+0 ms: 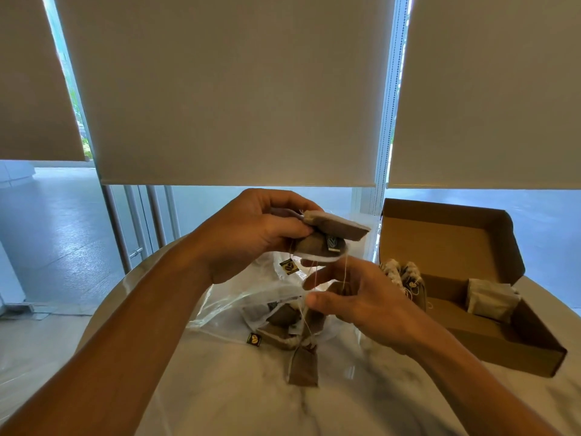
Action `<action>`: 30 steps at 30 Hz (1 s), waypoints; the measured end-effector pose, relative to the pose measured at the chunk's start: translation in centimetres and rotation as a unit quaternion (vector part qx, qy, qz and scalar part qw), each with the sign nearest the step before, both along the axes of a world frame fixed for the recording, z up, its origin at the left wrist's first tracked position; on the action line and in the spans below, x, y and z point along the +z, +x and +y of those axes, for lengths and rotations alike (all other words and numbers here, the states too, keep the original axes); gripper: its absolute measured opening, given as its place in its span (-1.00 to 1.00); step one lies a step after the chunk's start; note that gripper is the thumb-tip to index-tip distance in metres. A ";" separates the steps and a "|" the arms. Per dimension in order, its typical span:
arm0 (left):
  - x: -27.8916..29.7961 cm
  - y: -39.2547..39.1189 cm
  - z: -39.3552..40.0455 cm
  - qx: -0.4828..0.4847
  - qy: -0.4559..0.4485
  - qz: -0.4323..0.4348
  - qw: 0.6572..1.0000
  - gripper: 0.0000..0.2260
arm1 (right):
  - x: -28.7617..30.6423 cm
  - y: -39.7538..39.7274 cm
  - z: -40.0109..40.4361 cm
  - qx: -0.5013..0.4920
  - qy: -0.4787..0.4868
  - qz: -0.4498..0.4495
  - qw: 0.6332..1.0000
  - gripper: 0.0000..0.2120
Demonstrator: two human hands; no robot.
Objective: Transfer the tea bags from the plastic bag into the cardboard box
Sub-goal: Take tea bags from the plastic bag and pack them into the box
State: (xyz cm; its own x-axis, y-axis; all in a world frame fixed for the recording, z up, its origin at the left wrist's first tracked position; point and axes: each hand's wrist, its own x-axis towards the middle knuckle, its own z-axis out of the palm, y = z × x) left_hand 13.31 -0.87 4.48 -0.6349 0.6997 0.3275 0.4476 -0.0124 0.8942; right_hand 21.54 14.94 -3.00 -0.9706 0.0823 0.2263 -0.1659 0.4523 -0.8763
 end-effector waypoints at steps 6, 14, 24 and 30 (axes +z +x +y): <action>0.4 0.1 0.1 -0.026 0.042 -0.020 0.999 -0.77 | 0.2 0.0 -0.2 -0.006 -0.005 0.050 0.999 -0.88; -2.4 -0.8 -1.7 0.029 0.070 -0.099 0.992 -0.78 | 1.6 1.0 1.2 -0.052 -0.039 0.091 0.994 -0.80; -8.3 0.6 -1.3 0.009 0.207 -0.475 0.855 -0.78 | 3.6 1.5 1.1 -0.082 -0.050 0.125 0.988 -0.80; -8.9 1.8 -0.9 0.021 0.289 -0.596 0.749 -0.67 | 5.8 0.9 0.3 -0.094 -0.042 0.161 0.982 -0.74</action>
